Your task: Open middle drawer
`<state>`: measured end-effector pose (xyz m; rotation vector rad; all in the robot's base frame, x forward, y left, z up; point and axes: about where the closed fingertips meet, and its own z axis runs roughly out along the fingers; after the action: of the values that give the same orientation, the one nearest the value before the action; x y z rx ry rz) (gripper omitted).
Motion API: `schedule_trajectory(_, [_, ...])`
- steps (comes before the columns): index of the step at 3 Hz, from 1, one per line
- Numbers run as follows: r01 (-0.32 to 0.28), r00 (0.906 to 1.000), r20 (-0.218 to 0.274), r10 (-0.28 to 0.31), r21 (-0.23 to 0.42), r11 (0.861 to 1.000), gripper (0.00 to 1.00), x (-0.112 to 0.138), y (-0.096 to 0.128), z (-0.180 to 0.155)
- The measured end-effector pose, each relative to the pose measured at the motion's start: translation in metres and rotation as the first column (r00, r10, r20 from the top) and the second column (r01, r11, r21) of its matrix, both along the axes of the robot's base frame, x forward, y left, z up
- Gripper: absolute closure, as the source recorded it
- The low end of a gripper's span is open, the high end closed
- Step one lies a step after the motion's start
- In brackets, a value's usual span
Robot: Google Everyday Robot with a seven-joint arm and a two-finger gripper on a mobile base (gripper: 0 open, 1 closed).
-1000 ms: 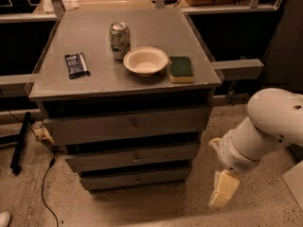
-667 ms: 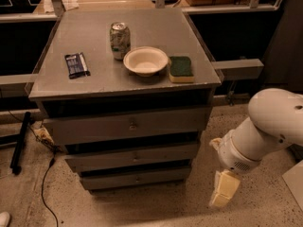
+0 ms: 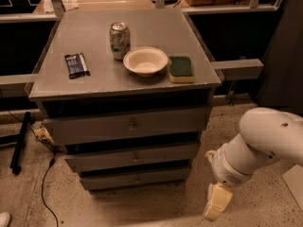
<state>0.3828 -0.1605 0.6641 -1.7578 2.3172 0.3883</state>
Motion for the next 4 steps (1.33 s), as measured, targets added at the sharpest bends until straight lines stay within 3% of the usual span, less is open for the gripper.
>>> schedule_trajectory(1, [-0.011,0.9995,0.032,0.010,0.033,0.999,0.00,0.018,0.015,-0.012])
schedule_trajectory(2, [-0.026,0.9984,0.052,0.022,0.088,0.996,0.00,0.061,0.037,-0.044])
schedule_trajectory(3, [-0.026,0.9984,0.051,0.022,0.088,0.996,0.00,0.061,0.038,-0.045])
schedule_trajectory(4, [-0.022,0.9989,0.043,0.017,0.124,0.992,0.00,0.085,0.056,-0.061])
